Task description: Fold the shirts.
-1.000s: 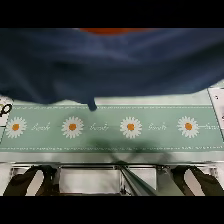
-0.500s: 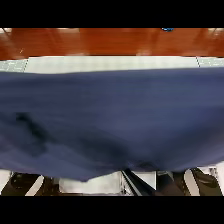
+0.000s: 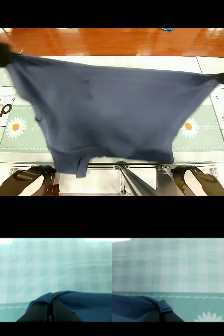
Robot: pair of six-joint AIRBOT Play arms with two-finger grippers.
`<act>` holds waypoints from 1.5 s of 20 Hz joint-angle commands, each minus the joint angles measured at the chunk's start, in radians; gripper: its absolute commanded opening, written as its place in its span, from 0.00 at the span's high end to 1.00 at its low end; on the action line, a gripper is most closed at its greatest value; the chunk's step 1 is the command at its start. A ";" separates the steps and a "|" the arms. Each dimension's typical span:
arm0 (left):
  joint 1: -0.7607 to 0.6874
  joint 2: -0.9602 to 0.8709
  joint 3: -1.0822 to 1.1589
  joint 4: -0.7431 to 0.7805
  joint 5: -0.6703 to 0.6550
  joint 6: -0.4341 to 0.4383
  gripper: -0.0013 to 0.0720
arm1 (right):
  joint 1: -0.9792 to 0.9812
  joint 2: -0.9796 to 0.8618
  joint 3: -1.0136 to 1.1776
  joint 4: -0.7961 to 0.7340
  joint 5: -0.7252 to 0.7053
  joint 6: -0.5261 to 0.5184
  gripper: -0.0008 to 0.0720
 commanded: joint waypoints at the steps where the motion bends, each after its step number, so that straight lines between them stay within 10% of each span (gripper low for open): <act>1: 0.059 -0.261 -0.010 -0.131 0.253 -0.017 0.95 | 0.077 -0.273 -0.036 0.014 -0.232 -0.071 0.94; 10: 0.198 -0.755 0.209 -0.373 0.307 0.011 0.95 | 0.085 -0.884 0.390 0.128 -0.227 -0.048 0.94; 21: 0.295 -0.772 0.177 -0.459 -0.092 0.278 0.95 | 0.039 -0.905 0.399 0.115 0.130 -0.084 0.94; 30: 0.290 -0.772 -0.023 -0.464 -0.138 0.304 0.95 | 0.040 -0.905 0.188 0.099 0.142 -0.087 0.94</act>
